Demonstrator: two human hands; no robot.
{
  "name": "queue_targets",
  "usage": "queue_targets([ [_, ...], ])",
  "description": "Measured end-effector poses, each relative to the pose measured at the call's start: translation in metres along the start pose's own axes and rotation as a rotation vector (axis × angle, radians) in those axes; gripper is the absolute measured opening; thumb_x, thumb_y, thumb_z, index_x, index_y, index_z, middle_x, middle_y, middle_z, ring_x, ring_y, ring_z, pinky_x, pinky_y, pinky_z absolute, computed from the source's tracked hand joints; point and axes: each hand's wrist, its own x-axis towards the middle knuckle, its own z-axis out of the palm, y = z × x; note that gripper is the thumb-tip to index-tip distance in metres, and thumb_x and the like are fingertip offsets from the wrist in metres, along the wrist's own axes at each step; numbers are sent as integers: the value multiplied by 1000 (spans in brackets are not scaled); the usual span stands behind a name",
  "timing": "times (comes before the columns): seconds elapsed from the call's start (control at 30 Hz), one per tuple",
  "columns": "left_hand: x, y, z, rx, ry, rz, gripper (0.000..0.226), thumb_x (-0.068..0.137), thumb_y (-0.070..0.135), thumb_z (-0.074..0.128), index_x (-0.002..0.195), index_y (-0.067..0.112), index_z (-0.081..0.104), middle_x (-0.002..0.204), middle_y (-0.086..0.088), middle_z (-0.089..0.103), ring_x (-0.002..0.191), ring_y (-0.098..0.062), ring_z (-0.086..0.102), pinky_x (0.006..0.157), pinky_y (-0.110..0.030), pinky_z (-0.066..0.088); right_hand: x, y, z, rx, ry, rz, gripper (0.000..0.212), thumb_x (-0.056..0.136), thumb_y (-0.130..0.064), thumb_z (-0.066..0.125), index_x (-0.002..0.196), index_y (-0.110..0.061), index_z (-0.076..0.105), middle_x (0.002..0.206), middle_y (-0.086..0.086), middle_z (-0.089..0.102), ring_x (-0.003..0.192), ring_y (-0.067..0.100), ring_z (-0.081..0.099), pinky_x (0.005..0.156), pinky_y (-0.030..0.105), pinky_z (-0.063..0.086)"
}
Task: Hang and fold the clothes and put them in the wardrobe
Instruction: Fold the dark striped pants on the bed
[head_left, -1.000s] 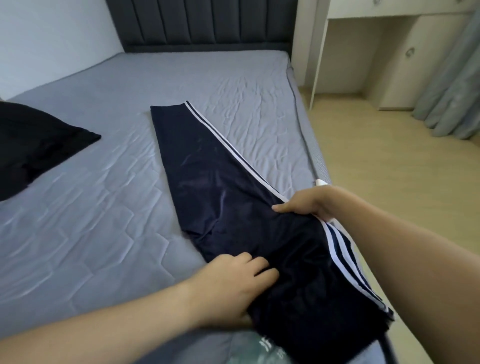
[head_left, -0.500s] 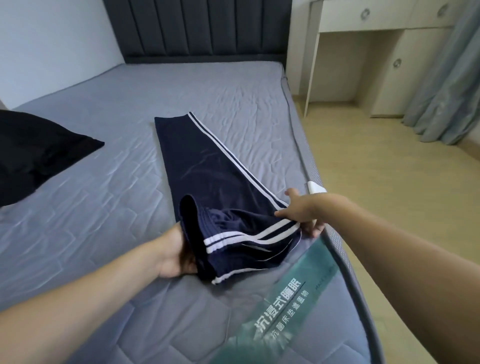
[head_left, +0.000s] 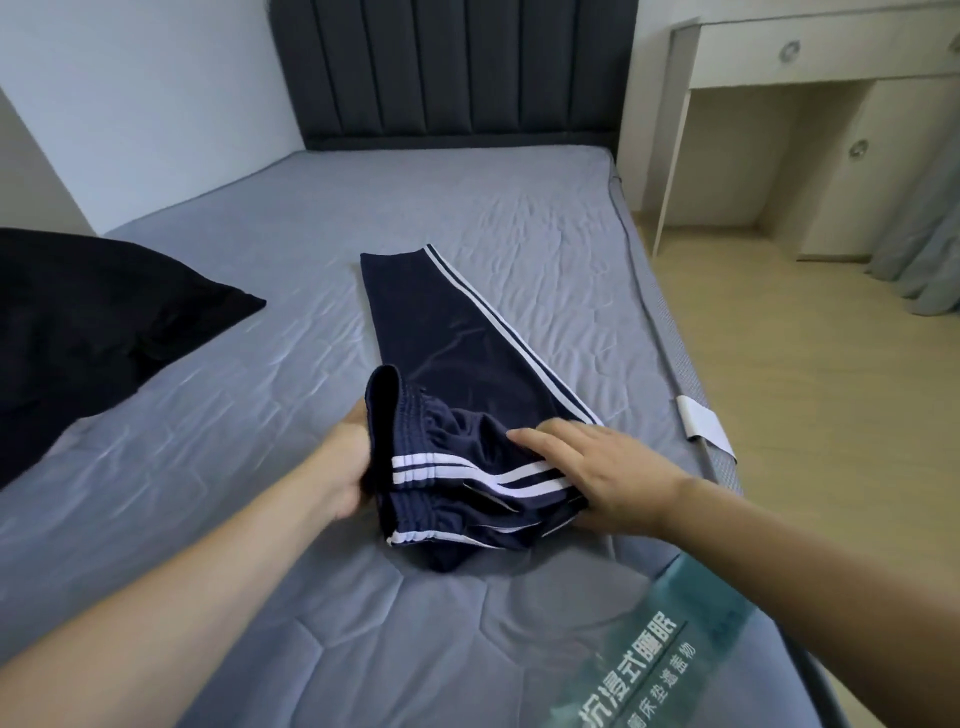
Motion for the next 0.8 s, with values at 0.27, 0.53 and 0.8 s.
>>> queue_targets([
  [0.27,23,3,-16,-28,-146,-7,28,100,14,45,120,8,64,98,-10,75,85,-22,73,71,-31,59,57,21,-4,743,99,602,11,93,-20,55,86,-17,64,81,-4,67,80,8,63,74,16,48],
  [0.53,114,35,-6,-73,117,-122,27,97,19,59,120,5,64,104,-16,72,87,-28,70,68,-34,56,135,71,12,1087,-42,1062,46,90,-41,64,120,-6,58,109,11,68,93,27,68,82,37,57],
  [0.8,230,125,-37,-40,137,21,12,93,15,62,103,10,67,79,-9,75,67,-22,72,52,-29,56,253,139,2,1216,63,1046,27,91,-36,64,98,-10,62,80,5,75,69,21,73,57,31,59],
])
